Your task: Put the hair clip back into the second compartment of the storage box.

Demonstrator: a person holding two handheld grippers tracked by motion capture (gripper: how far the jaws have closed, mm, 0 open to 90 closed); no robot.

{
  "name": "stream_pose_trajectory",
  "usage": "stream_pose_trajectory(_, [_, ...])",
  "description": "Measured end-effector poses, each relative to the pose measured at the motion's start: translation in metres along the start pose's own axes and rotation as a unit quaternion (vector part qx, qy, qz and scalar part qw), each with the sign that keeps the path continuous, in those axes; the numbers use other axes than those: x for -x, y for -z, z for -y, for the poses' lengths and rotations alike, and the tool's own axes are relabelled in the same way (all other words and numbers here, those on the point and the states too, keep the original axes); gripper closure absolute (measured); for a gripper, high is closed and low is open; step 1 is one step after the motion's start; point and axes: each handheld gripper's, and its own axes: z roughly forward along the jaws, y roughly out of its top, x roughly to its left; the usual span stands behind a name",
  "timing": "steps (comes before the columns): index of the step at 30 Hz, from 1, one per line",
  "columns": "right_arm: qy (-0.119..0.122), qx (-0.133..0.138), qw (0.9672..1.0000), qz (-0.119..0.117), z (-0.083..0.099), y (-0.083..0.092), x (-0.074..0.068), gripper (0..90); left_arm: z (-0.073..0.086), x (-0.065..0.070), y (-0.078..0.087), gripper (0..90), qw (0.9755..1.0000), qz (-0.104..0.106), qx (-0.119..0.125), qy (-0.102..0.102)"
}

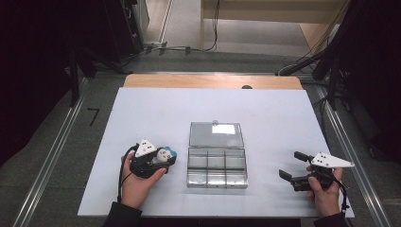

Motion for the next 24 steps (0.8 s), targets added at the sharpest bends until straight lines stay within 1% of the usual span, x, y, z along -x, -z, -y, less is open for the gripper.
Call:
stream_pose_trajectory(10, [0.002,0.000,1.0000,0.001,0.000,0.000,0.000,0.0,-0.005,0.003,0.005,37.2,0.9998,0.010,0.018,0.005])
stream_pose_trajectory(24, [0.002,0.000,1.0000,0.002,0.000,-0.001,-0.001,0.0,-0.014,0.012,0.009,37.1,0.9988,0.031,0.036,0.009])
